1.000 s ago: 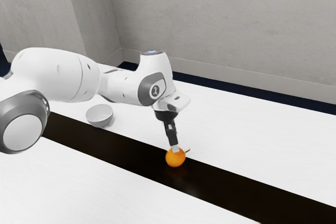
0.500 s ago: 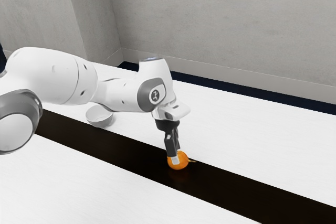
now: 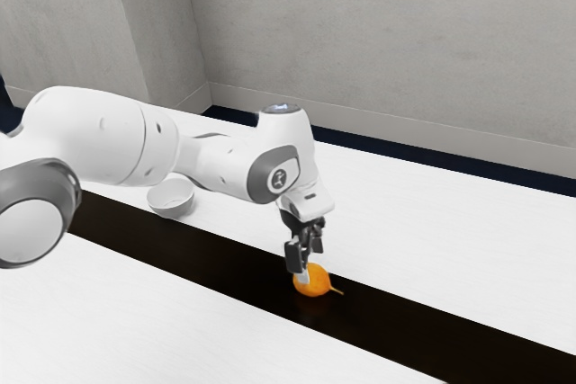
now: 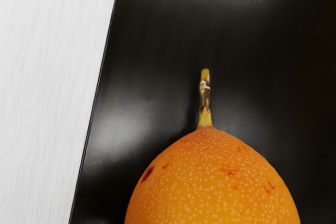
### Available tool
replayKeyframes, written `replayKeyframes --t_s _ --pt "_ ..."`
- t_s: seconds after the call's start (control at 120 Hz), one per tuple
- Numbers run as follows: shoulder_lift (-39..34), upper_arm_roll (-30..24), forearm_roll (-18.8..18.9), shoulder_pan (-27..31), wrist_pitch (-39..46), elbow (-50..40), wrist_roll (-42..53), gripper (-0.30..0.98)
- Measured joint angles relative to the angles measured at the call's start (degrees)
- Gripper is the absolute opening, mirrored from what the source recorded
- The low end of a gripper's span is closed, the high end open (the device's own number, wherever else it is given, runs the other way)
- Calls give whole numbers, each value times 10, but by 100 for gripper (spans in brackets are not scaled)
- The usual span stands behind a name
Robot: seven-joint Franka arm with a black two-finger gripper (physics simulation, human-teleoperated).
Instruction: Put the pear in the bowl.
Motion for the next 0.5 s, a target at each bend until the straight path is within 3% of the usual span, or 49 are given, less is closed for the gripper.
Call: replayKeyframes --t_s 0.5 --pt "16 -10 -26 0 8 -7 66 69"
